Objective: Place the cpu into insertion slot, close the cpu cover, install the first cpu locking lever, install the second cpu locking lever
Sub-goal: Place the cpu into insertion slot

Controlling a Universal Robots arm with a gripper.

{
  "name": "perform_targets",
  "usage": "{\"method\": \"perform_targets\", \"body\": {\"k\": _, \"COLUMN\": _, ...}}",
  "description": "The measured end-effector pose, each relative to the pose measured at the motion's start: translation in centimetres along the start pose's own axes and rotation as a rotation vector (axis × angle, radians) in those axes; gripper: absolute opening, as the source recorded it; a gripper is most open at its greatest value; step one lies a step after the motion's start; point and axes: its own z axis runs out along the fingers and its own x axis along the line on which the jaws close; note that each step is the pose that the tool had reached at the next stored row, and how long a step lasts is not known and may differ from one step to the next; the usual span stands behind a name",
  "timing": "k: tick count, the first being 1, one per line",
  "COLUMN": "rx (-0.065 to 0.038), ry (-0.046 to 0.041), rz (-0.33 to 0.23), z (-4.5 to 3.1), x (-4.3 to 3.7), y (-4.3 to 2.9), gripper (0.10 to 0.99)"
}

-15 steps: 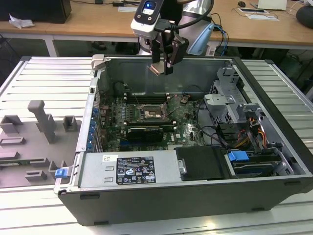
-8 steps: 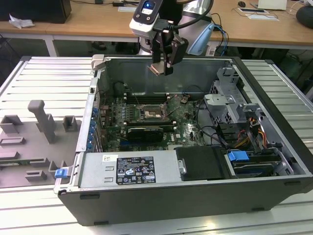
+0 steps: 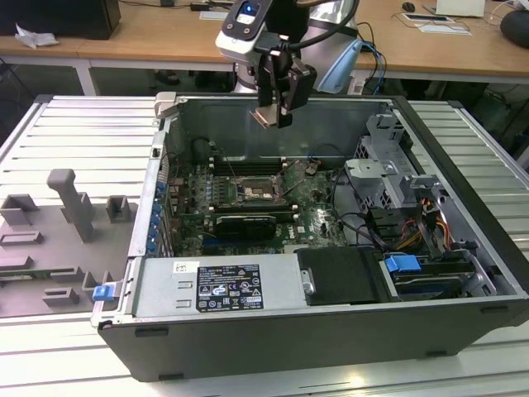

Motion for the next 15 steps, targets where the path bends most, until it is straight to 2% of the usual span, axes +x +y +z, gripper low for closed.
{"method": "perform_targets", "body": {"k": 15, "rx": -0.001, "ry": -0.0062, "rz": 0.069, "z": 0.07, "x": 0.0, "y": -0.01, "gripper": 0.541}}
